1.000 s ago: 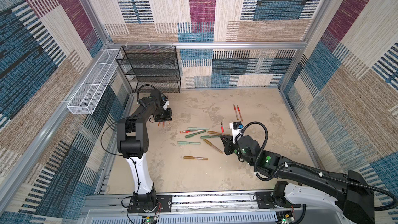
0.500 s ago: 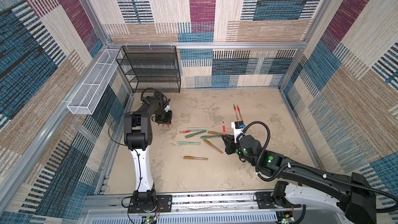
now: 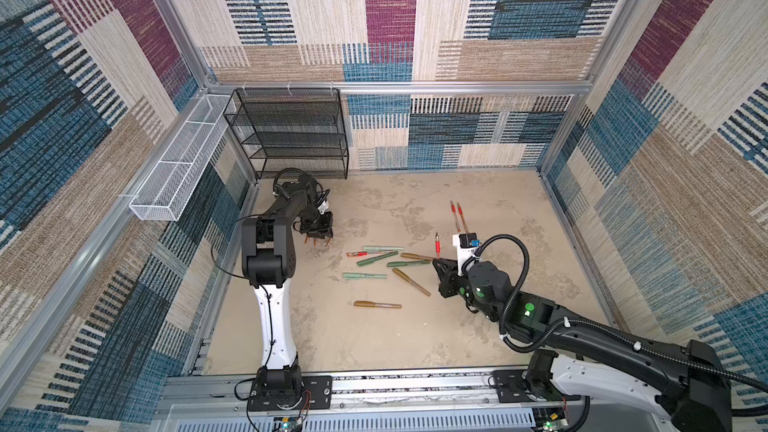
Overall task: Open the pen caps
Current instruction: 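Set the red cap down with the left gripper while the right carries the pen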
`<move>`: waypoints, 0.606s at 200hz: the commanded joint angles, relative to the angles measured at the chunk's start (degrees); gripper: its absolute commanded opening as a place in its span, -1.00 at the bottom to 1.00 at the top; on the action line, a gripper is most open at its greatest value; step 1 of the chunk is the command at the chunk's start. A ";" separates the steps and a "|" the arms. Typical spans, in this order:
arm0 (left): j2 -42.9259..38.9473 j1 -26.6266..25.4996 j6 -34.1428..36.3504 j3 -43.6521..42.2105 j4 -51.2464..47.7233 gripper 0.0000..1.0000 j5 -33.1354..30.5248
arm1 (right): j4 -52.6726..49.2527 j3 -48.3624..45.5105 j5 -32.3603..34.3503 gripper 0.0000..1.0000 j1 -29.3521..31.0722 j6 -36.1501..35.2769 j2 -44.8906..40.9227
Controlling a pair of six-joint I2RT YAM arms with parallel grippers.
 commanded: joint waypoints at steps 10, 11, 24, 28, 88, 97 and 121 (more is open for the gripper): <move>-3.98 0.05 0.19 -0.75 -0.76 -0.25 -0.73 | 0.19 0.05 1.72 -1.00 -0.02 -1.33 -1.21; -4.13 0.07 0.18 -0.81 -0.72 -0.25 -0.67 | 0.24 0.04 1.76 -1.00 -0.03 -1.44 -1.17; -6.28 -0.06 -0.39 -1.64 -0.61 -0.23 -0.08 | -0.64 0.76 2.22 -1.00 -0.11 -1.88 -0.72; -7.20 -0.08 -0.49 -2.00 -0.42 -0.23 0.13 | -1.17 1.25 2.43 -1.00 -0.12 -1.96 -0.53; -24.01 -1.01 -2.21 -13.75 4.92 0.06 5.20 | -4.12 5.14 0.87 -1.00 -4.98 -6.11 3.23; -28.10 -1.05 -2.36 -17.20 6.95 0.17 5.60 | -4.45 5.93 0.85 -1.00 -5.87 -7.35 3.63; -38.65 -0.97 -2.47 -26.08 11.93 0.44 7.31 | -4.18 7.74 -0.73 -1.00 -9.69 -10.14 4.51</move>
